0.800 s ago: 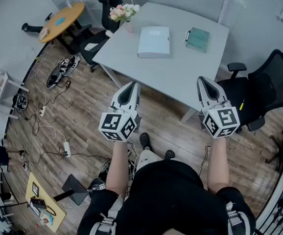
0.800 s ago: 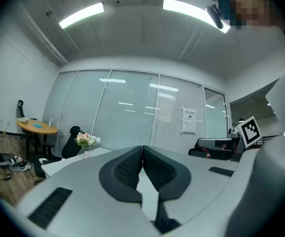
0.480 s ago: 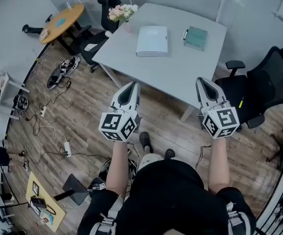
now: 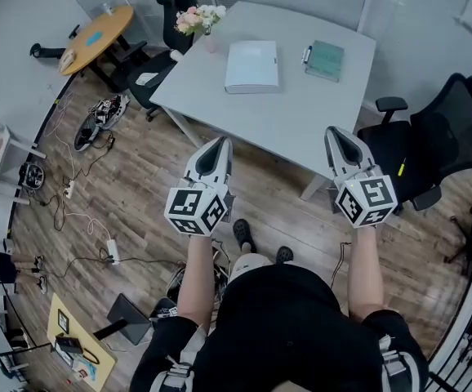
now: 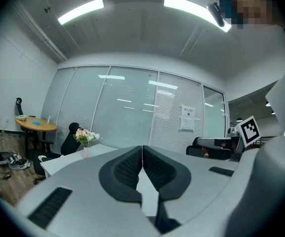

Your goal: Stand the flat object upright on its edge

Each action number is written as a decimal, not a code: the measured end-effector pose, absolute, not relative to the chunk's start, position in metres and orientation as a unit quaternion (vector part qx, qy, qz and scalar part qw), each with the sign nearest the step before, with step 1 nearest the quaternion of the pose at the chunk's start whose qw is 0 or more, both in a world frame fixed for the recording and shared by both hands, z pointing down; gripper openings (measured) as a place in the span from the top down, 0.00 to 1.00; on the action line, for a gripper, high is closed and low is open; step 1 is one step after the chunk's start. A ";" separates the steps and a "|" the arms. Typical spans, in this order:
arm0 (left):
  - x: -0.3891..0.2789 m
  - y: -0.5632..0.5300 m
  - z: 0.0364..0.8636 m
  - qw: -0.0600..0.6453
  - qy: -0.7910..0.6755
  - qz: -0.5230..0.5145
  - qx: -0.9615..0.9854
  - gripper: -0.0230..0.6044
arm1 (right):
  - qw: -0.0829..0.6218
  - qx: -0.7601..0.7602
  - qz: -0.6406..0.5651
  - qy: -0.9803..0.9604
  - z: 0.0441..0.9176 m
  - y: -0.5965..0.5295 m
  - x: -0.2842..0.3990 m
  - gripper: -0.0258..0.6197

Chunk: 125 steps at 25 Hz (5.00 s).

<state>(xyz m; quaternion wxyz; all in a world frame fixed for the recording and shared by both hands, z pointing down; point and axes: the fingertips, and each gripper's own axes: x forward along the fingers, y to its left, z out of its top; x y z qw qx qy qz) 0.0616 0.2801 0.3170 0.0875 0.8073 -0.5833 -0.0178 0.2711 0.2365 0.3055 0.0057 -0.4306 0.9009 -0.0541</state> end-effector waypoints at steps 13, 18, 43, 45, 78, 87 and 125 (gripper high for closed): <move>-0.047 0.202 0.305 0.080 -0.570 -0.022 0.818 0.92 | 0.004 -0.464 -0.042 0.885 0.291 0.161 0.174 0.93; -0.098 0.177 0.304 0.075 -0.566 -0.026 0.821 0.92 | 0.003 -0.474 -0.037 0.880 0.290 0.138 0.127 0.93; -0.143 0.070 0.342 0.092 -0.524 -0.001 0.847 0.74 | -0.017 -0.481 -0.070 0.874 0.326 0.046 0.063 0.67; -0.145 0.055 0.339 0.091 -0.527 0.000 0.845 0.73 | -0.013 -0.477 -0.071 0.876 0.324 0.030 0.061 0.67; -0.079 -0.147 0.383 0.133 -0.566 0.068 0.811 0.71 | -0.020 -0.430 -0.145 0.891 0.387 -0.198 0.129 0.59; -0.092 -0.183 0.402 0.150 -0.556 0.072 0.815 0.69 | -0.038 -0.440 -0.160 0.882 0.406 -0.225 0.117 0.57; -0.153 -0.412 0.666 0.358 -0.458 0.184 0.793 0.63 | -0.203 -0.478 -0.335 0.787 0.652 -0.425 0.057 0.52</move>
